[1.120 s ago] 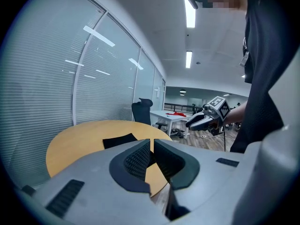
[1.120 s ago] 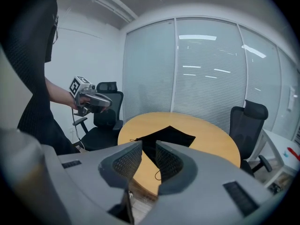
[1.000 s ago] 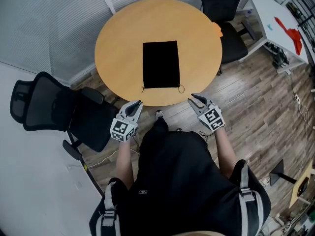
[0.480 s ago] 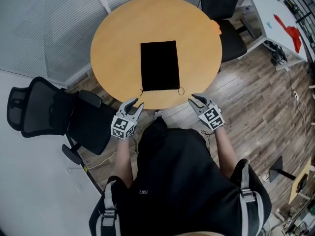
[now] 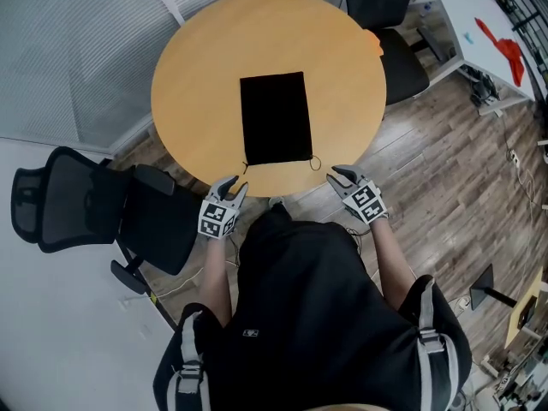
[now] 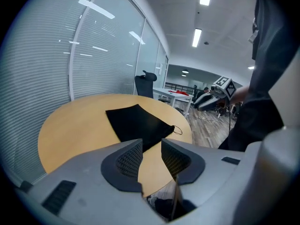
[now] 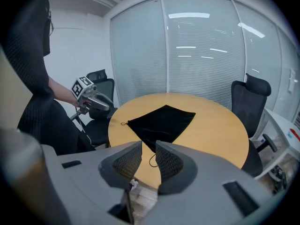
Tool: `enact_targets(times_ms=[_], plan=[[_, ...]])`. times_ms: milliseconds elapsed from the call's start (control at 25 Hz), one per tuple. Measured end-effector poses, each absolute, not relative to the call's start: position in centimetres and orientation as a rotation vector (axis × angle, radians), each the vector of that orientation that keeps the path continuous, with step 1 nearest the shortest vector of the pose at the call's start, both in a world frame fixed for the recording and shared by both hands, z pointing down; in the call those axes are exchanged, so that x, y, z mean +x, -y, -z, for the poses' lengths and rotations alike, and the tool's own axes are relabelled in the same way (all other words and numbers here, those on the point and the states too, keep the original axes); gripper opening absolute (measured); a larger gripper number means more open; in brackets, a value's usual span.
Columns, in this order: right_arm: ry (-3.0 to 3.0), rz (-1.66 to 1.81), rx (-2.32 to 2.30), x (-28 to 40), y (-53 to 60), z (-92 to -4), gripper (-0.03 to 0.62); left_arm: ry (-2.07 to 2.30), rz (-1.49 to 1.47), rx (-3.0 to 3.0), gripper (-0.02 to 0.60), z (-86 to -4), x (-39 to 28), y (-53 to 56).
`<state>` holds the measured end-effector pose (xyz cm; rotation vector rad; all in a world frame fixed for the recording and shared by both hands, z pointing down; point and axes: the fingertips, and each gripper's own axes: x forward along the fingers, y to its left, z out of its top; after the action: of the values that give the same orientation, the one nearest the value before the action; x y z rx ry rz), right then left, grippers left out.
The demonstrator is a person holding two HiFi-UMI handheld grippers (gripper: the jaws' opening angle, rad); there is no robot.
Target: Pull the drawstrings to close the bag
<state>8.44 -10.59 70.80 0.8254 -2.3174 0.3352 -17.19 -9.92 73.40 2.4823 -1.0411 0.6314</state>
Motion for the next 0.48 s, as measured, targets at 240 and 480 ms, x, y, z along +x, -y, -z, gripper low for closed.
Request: enact_targets(times_ms=[240, 480], plan=[[2.259, -0.353, 0.802, 8.5, 11.4, -74.2, 0.135, 0.999, -0.730, 2.431, 0.112, -77.1, -17.2, 10.8], [2.209, -0.395, 0.783, 7.9, 12.5, -77.3, 0.135, 0.946, -0.835, 2.400, 0.112, -80.2, -17.4, 11.8]])
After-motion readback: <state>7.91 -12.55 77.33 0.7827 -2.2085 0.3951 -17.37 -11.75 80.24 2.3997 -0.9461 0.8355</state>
